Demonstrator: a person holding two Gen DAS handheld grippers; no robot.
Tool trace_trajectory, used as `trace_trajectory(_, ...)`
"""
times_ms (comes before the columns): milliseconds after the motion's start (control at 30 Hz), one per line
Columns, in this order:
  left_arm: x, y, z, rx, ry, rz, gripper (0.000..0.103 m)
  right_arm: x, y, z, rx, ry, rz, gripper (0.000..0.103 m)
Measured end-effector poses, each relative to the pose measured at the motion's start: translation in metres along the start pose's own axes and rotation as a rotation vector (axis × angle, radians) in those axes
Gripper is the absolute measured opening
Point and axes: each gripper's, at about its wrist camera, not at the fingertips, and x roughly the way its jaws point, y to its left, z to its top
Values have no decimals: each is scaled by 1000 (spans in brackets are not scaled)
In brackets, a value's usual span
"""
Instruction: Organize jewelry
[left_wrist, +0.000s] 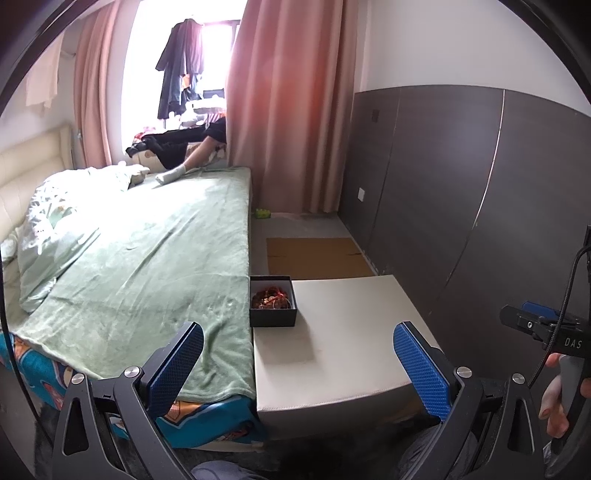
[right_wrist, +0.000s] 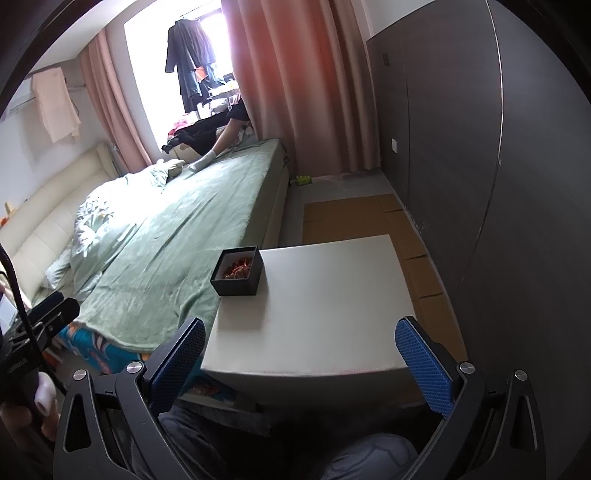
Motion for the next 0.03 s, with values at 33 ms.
trace_trajectory(33,1,0,1,-1,0,-3,102,1,-1,0,2,1,1,103)
